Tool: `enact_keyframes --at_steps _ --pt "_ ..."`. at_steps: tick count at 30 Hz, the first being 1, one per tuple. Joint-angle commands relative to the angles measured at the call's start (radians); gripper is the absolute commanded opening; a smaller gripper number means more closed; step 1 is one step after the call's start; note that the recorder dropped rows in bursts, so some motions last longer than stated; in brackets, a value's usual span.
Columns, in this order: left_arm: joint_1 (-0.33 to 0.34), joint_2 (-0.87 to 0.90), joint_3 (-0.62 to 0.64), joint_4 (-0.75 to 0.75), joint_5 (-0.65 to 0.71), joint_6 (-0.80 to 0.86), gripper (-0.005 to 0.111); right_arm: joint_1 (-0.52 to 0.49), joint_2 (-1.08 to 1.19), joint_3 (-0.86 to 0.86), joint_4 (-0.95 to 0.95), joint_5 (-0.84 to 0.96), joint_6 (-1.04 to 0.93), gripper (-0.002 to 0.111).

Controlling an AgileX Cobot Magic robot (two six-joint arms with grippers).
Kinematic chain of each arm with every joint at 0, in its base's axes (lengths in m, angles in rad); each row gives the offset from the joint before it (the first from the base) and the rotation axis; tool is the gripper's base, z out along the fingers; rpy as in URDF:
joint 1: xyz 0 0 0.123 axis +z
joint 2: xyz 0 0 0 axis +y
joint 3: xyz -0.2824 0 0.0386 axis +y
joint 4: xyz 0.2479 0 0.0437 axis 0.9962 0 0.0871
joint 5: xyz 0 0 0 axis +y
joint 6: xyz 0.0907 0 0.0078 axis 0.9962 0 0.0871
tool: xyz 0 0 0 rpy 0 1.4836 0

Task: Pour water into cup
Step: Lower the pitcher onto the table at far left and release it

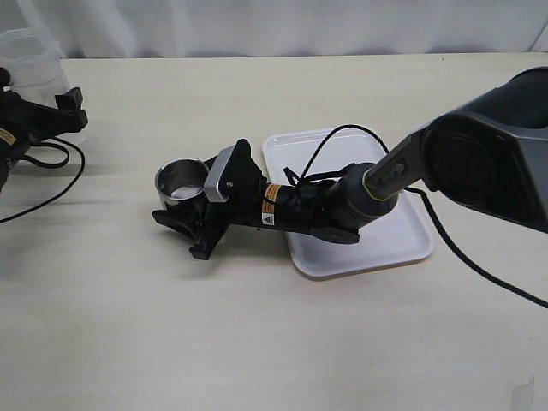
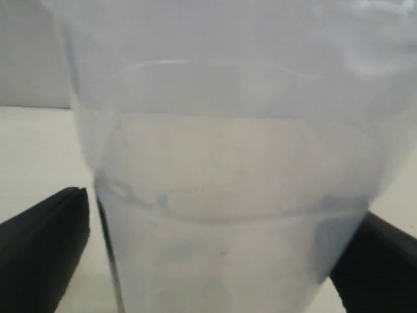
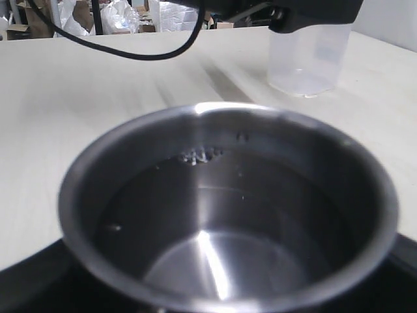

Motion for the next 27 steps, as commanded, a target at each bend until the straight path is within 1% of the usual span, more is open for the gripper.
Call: enact_keyframes --at_steps 1,3,5,7,15,19,27 --pt "0.001 0.0 -0.005 0.006 -0.009 -0.008 0.098 -0.003 0.0 0.0 -0.012 0.042 -0.017 0.054" --pt "0.001 0.0 0.013 0.043 -0.028 -0.008 0.099 -0.003 0.0 0.0 -0.012 0.042 -0.017 0.054" --pt "0.001 -0.011 0.047 0.043 -0.092 -0.008 0.099 -0.003 0.0 0.0 -0.012 0.042 -0.017 0.054" --pt "0.001 -0.044 0.084 0.02 -0.118 -0.008 0.099 -0.003 0.0 0.0 -0.012 0.042 -0.017 0.054" --pt "0.001 -0.143 0.201 0.024 -0.143 -0.008 0.099 -0.003 0.0 0.0 -0.012 0.042 -0.016 0.054" --pt "0.001 -0.214 0.263 0.049 -0.143 -0.013 0.099 -0.003 0.0 0.0 -0.012 0.042 -0.016 0.054" --pt "0.001 -0.373 0.38 0.05 -0.144 -0.035 0.099 -0.003 0.0 0.0 -0.012 0.042 -0.017 0.054"
